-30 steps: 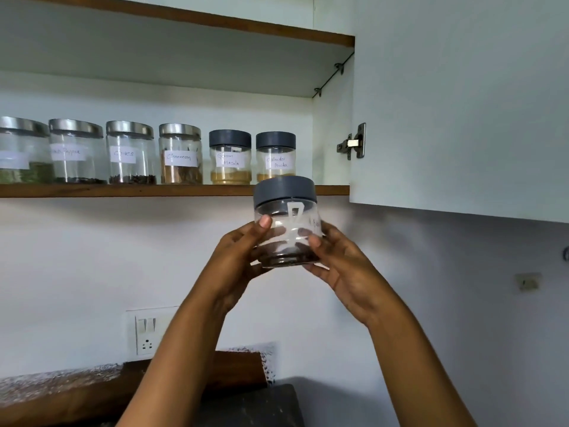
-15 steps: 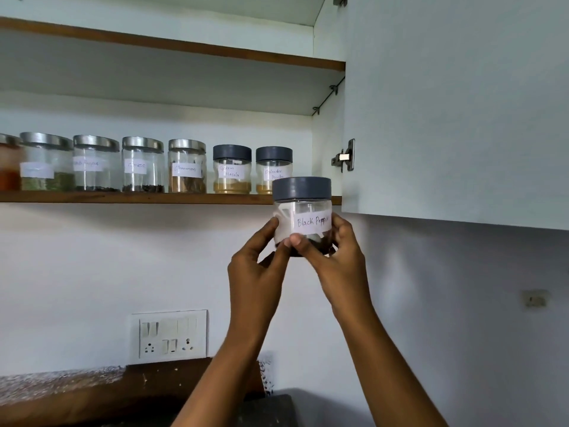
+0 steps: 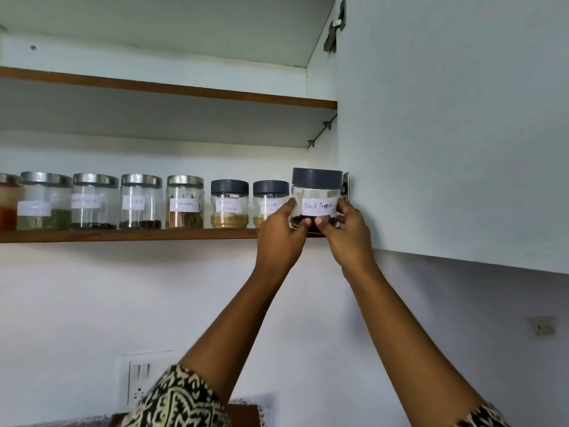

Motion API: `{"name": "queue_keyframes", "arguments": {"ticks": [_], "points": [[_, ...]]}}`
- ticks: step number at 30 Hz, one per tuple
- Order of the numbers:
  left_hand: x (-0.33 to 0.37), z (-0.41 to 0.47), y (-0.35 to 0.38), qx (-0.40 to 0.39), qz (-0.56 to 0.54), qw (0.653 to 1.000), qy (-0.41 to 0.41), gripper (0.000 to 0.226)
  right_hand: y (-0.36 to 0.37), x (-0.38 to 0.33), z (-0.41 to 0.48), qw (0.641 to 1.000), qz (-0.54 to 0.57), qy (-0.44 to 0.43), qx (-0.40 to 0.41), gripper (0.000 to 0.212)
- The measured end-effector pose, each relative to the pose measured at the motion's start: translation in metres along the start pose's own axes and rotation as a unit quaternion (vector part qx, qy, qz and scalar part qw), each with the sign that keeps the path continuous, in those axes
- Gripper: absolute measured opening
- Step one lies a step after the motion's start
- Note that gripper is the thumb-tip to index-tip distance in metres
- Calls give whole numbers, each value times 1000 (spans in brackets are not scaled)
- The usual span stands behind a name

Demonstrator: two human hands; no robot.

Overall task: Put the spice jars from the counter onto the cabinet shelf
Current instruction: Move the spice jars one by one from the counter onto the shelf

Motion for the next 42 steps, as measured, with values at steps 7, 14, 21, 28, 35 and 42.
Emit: {"name": "queue_keyframes", "arguments": {"ticks": [7, 14, 21, 28, 35, 42], "points": [[-14, 36, 31, -50, 142, 988, -9, 31, 27, 20, 40, 994, -107, -29, 16, 41], [-21, 45, 43, -58, 228, 972, -29, 26, 40, 29, 49, 977, -200, -71, -6, 48], [-27, 49, 53, -52, 252, 965, -42, 28, 48, 31, 56, 964, -252, -73, -43, 43], [-40, 48, 65, -15, 288, 956, -50, 21, 52, 31, 60, 944, -319, -67, -43, 35], [-46, 51, 76, -4, 355, 935, -25, 22, 52, 29, 60, 925, -372, -74, -31, 27], [-45, 51, 82, -24, 384, 923, 3, 21, 54, 24, 58, 912, -405, -69, -20, 25]]}}
Point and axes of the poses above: each hand's wrist, its own z-axis towards the middle knuckle, its own y-axis out of the palm, x = y × z, the point moved 6 cm from there along z, towards the middle knuckle, and after that the axes turned 10 degrees about x, right-handed, at the moved point
